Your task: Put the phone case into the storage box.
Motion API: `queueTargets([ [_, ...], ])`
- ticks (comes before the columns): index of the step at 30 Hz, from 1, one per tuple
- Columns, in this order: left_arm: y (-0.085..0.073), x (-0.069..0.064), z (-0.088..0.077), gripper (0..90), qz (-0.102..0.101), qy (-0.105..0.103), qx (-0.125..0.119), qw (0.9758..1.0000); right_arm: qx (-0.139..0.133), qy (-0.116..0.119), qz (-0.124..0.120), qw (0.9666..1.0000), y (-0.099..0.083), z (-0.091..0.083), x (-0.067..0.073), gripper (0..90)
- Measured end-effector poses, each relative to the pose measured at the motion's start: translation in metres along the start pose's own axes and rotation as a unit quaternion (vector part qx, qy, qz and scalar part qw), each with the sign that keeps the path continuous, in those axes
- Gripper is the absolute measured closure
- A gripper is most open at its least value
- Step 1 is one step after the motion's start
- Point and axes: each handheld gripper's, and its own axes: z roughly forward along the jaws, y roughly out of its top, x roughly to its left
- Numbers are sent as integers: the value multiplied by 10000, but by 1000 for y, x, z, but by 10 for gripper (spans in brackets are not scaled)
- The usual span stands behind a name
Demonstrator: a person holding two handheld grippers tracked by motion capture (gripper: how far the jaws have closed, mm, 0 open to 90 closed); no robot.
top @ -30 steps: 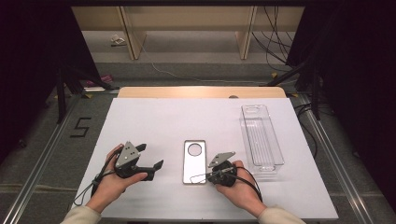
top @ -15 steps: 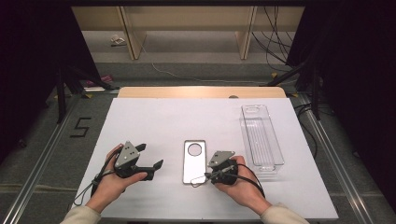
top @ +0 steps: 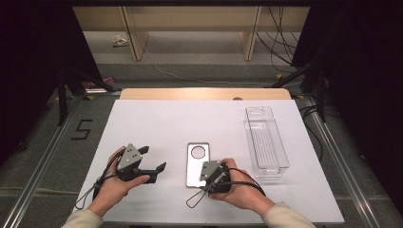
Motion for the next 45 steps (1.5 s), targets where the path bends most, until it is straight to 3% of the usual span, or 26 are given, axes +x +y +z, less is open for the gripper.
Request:
queueTargets([
  [5,0,0,0,142,7,1,-5,10000,401,11,-228,9989,11,7,1,405],
  [12,0,0,0,142,-2,2,-2,10000,804,-9,-205,9966,19,10,2,409],
  [33,0,1,0,143,7,0,-6,10000,1266,28,-576,9903,36,21,6,426],
  [45,0,1,0,144,5,-3,-7,10000,1370,28,-695,9881,42,26,5,449],
])
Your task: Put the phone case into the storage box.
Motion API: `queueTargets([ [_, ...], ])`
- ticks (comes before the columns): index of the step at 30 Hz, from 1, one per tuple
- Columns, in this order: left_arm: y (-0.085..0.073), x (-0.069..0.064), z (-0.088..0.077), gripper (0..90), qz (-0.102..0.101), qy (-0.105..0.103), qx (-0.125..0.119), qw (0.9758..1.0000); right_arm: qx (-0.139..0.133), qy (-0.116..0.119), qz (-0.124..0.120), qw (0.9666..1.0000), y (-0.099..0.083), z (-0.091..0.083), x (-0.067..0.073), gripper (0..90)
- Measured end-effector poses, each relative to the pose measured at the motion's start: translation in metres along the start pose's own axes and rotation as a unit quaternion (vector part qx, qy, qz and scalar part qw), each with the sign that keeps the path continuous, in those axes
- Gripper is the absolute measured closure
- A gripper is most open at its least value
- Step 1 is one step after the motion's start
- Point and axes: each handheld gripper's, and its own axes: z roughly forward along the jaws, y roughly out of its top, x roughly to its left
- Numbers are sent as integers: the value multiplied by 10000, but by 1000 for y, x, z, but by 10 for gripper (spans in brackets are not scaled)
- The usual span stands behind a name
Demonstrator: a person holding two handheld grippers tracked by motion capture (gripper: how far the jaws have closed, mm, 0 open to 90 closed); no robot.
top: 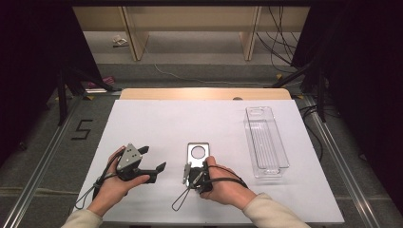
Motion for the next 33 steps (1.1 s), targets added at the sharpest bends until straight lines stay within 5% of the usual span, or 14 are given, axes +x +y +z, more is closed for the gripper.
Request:
queueTargets([
  [8,0,0,0,145,7,2,-3,10000,93,30,-106,9999,4,0,1,492],
  [16,0,0,0,146,-2,1,-3,10000,188,148,-324,9992,7,0,4,637],
  [33,0,0,0,147,-12,-12,0,10000,277,201,-476,9983,10,0,8,721],
])
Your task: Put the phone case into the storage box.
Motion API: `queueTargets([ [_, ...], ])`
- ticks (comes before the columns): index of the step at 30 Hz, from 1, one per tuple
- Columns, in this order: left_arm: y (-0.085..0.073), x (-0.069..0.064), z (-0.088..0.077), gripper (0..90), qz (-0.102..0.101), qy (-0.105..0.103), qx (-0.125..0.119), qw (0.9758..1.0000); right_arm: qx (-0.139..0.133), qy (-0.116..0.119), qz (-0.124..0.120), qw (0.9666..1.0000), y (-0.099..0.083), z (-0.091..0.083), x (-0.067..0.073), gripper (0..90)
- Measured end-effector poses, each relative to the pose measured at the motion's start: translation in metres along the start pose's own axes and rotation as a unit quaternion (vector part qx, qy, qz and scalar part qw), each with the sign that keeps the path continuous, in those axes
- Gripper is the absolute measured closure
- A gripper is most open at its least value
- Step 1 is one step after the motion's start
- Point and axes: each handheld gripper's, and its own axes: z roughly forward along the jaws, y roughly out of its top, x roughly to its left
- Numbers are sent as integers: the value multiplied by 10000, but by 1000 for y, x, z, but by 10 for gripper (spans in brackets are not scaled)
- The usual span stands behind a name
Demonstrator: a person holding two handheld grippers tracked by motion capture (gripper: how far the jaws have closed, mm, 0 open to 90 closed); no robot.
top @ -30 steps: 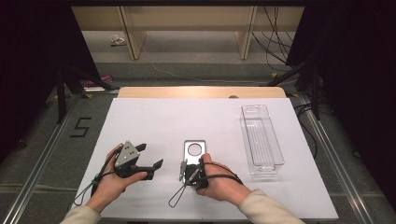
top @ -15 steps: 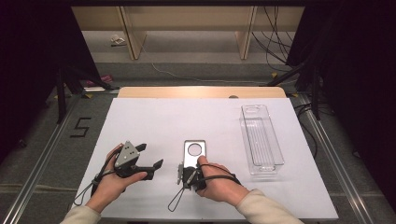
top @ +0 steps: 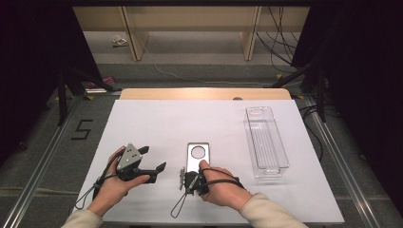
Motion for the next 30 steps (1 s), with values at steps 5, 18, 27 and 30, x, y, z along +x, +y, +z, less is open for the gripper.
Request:
queueTargets([
  [5,0,0,0,147,18,-1,0,10000,57,-6,-59,10000,1,0,0,729],
  [18,0,0,0,147,12,-6,3,10000,120,-11,-82,9999,3,0,3,764],
  [27,0,0,0,147,11,-9,4,10000,192,-5,-90,9998,4,-1,5,791],
  [30,0,0,0,147,10,-10,4,10000,204,-5,-112,9997,4,-1,5,797],
])
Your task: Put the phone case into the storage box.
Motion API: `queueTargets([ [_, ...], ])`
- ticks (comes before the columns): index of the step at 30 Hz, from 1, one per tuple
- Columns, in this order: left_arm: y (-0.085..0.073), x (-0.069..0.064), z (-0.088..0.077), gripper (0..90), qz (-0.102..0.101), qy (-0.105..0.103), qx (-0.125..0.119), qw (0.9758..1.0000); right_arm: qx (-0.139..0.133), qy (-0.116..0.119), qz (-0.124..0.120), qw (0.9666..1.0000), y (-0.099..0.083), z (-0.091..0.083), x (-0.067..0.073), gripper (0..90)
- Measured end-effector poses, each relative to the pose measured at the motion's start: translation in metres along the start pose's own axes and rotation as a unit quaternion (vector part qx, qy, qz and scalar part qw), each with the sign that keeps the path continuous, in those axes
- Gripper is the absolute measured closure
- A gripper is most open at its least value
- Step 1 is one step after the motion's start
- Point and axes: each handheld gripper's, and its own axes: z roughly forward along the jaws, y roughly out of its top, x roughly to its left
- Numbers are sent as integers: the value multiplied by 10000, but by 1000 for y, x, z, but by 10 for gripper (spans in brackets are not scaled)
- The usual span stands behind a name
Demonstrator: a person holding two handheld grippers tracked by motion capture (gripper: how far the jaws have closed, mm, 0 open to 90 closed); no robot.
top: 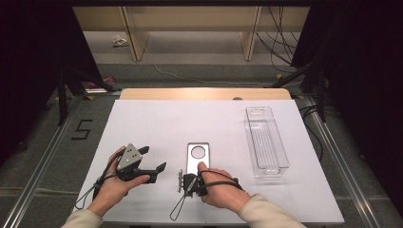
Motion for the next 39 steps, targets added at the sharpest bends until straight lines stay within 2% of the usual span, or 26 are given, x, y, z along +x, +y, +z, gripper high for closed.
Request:
queueTargets([
  [39,0,0,0,148,-10,-6,10,10000,47,29,-27,10000,2,1,1,848],
])
